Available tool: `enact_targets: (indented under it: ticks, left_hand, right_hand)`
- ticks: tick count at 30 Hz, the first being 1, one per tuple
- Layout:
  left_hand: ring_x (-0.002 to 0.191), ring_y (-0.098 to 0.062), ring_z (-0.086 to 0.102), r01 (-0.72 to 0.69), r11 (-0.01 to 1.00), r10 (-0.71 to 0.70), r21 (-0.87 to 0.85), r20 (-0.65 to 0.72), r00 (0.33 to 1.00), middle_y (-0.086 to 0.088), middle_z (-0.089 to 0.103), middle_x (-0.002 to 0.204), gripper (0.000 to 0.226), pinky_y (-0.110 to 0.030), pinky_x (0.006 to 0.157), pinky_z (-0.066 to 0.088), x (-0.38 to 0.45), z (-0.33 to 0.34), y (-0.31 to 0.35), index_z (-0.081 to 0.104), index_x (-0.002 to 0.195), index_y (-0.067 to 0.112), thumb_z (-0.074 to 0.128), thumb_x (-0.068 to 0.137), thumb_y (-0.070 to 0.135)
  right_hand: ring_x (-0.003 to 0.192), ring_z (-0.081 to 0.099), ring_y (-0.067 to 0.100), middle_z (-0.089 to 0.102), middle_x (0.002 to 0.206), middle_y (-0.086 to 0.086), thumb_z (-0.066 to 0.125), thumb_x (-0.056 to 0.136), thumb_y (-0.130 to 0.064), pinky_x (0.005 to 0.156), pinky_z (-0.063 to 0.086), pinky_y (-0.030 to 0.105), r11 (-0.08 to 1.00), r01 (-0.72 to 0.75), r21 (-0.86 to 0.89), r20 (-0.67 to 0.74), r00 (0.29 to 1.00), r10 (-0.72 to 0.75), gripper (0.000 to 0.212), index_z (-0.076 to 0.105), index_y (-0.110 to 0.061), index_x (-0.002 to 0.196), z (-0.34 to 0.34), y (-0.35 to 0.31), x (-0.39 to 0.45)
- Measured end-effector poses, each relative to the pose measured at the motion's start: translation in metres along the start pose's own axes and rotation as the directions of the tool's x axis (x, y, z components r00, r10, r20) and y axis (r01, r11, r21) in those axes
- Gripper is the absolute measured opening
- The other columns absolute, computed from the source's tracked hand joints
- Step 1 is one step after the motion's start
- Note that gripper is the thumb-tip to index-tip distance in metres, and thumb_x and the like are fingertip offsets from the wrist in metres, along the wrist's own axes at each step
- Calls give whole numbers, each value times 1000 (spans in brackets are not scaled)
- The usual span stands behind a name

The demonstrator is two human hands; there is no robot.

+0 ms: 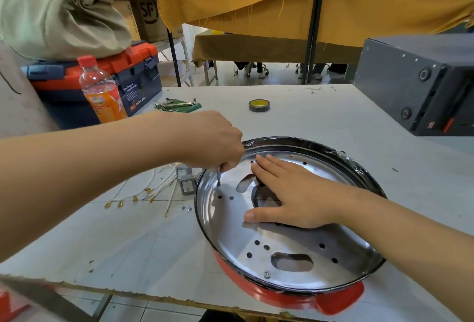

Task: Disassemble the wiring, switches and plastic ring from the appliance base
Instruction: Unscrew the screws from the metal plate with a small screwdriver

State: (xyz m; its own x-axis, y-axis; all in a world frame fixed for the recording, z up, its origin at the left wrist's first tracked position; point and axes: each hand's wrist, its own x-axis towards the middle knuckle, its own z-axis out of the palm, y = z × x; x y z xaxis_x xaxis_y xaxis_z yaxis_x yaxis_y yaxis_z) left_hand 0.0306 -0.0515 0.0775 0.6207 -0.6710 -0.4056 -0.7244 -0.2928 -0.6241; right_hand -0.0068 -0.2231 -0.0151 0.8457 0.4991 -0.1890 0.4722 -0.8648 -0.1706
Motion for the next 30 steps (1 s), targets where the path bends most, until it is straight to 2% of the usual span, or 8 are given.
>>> enact_targets:
  ticks: [3,8,12,14,19,23,26,30]
  left_hand:
    - [58,-12,37,25,998,-23,-61,24,999,12,31,63,18,-24,55,28,2,0,-2,66,98,29,53,93,18]
    - [64,-13,42,57,994,-51,-97,67,996,13,33,65,16,-23,52,27,5,-3,-1,66,98,30,52,94,23]
    - [59,-10,41,70,989,-57,-130,100,993,12,39,64,20,-25,56,32,6,-3,-3,55,75,28,52,93,20]
    - [56,-9,38,80,987,-68,-140,91,994,10,42,64,23,-24,53,30,7,0,-4,51,71,25,52,93,18]
    - [55,-9,36,68,995,-68,-75,5,998,6,43,69,13,-24,48,24,3,13,0,52,82,27,52,89,16]
    - [57,-6,36,15,996,-22,-93,-72,997,9,40,75,23,-24,48,25,3,18,-5,48,79,30,55,85,9]
    - [59,-9,40,8,995,-14,-101,-62,998,9,37,73,26,-24,49,29,6,17,-6,47,73,31,58,84,10]
    - [69,-15,49,0,993,-2,-115,-19,1000,7,47,81,25,-24,52,30,12,13,-7,50,70,29,61,85,12]
  right_hand:
    - [144,-18,9,-20,157,-7,12,56,-90,118,-5,31,1000,-2,5,0,1000,2,119,-10,-22,150,-1,0,-1]
    - [144,-18,9,-20,157,-6,13,57,-90,116,-6,29,1000,-2,2,-1,1000,2,118,-10,-22,150,-1,-1,-1]
    - [144,-18,9,-20,157,-6,12,56,-90,116,-6,28,1000,-2,4,-2,1000,2,119,-10,-21,151,-1,-1,-1]
    - [144,-18,9,-20,157,-6,13,56,-90,115,-6,28,1000,-3,8,-2,1000,3,119,-9,-21,151,-1,-1,-1]
    - [144,-18,9,-19,157,-6,14,57,-90,114,-7,27,1000,3,16,-7,1000,-3,118,-9,-22,151,-1,-1,-2]
    - [144,-18,9,-18,158,-5,11,54,-91,117,-5,29,1000,4,9,-13,1000,-4,121,-8,-21,151,-1,-1,-1]
    - [144,-17,9,-18,158,-5,12,55,-91,117,-5,29,1000,4,7,-15,1000,-4,120,-8,-21,151,-1,-1,0]
    - [144,-17,9,-18,158,-5,12,56,-90,114,-7,27,1000,6,1,-12,1000,-6,119,-8,-21,151,-1,-1,0]
